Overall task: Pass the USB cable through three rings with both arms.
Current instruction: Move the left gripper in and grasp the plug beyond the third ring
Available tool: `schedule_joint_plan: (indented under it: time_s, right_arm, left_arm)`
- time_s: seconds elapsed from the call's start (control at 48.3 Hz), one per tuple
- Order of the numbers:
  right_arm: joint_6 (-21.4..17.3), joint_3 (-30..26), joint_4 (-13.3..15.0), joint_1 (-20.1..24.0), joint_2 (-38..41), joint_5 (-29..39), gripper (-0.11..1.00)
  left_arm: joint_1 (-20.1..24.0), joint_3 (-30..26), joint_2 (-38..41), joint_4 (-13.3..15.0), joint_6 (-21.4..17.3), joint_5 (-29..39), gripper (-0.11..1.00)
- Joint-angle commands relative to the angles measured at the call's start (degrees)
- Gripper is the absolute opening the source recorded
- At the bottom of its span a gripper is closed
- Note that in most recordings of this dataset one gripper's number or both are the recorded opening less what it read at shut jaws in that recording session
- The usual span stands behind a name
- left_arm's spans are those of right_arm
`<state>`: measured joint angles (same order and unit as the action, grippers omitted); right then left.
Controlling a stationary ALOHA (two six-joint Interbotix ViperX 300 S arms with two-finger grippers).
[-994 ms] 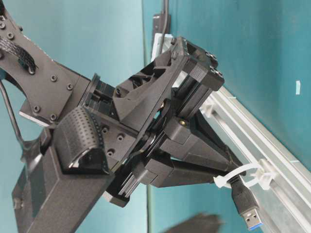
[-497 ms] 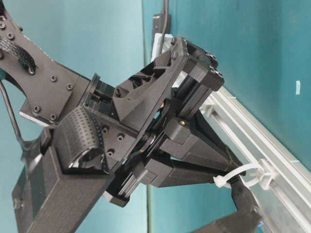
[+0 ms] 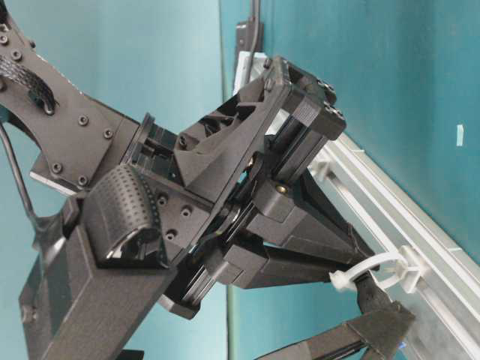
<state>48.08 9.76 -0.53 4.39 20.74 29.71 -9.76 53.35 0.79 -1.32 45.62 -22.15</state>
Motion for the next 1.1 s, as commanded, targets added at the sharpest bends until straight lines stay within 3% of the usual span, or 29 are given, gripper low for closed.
schedule_joint_plan:
  time_s: [0.0, 0.269, 1.077]
  right_arm:
    - [0.18, -0.18, 0.00, -0.35, -0.09, -0.18, 0.06]
    - [0.18, -0.18, -0.09, -0.35, -0.09, 0.35, 0.06]
    - [-0.09, -0.44, -0.35, -0.44, -0.09, 1.05, 0.07]
  left_arm:
    - [-0.18, -1.05, -0.53, -0.18, -0.09, -0.62, 0.63]
    - [-0.26, -2.11, -0.79, -0.18, -0.09, -0.53, 0.16]
    - [-0.26, -1.41, -1.93, -0.18, 0.79, -0.18, 0.15]
